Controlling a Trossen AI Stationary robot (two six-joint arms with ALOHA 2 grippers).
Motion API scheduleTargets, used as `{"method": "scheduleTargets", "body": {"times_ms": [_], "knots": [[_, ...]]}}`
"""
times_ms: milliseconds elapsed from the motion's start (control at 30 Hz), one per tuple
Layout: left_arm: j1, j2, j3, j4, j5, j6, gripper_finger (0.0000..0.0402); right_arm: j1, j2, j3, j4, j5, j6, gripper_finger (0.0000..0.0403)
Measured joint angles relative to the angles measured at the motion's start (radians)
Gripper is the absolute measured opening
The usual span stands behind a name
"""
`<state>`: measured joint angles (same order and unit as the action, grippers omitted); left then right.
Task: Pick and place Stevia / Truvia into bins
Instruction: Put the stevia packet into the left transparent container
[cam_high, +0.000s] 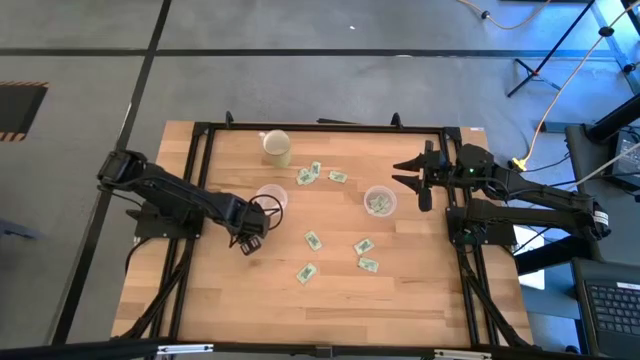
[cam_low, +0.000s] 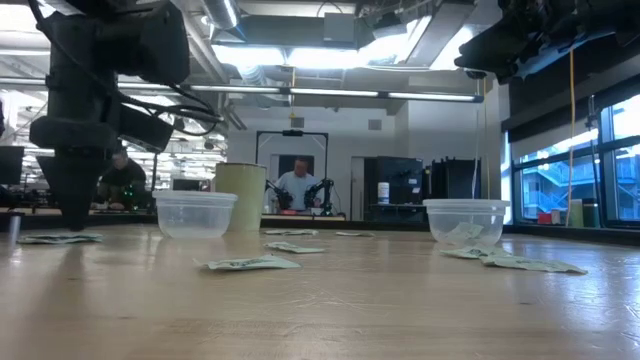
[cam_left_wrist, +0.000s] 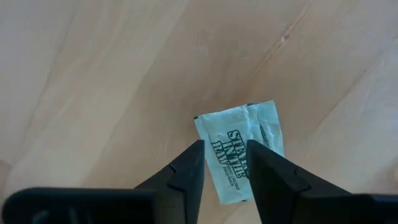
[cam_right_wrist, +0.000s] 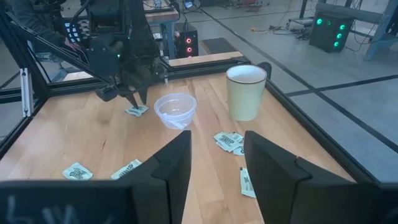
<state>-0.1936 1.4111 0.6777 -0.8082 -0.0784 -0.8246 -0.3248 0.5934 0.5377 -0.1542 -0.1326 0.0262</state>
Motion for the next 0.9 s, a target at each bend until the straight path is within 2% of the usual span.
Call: {"method": "scheduleTargets", "body": {"times_ms": [267,600,900], "knots": [[0.000,0.035,0.000,0.022,0.010,0.000,0.0071,0.000,0.000,0.000,-0.011,0.000,0.004,0.0152],[0.000,0.082,0.004,0.034,0.030,0.000,0.0059,0.000,0.000,0.000,-0.013,0.000,0.020,0.0152],[0.000,0.083,0.003,0.040,0.035,0.000,0.0011,0.000,0.000,0.000,-0.031,0.000,0.020,0.0152]]}}
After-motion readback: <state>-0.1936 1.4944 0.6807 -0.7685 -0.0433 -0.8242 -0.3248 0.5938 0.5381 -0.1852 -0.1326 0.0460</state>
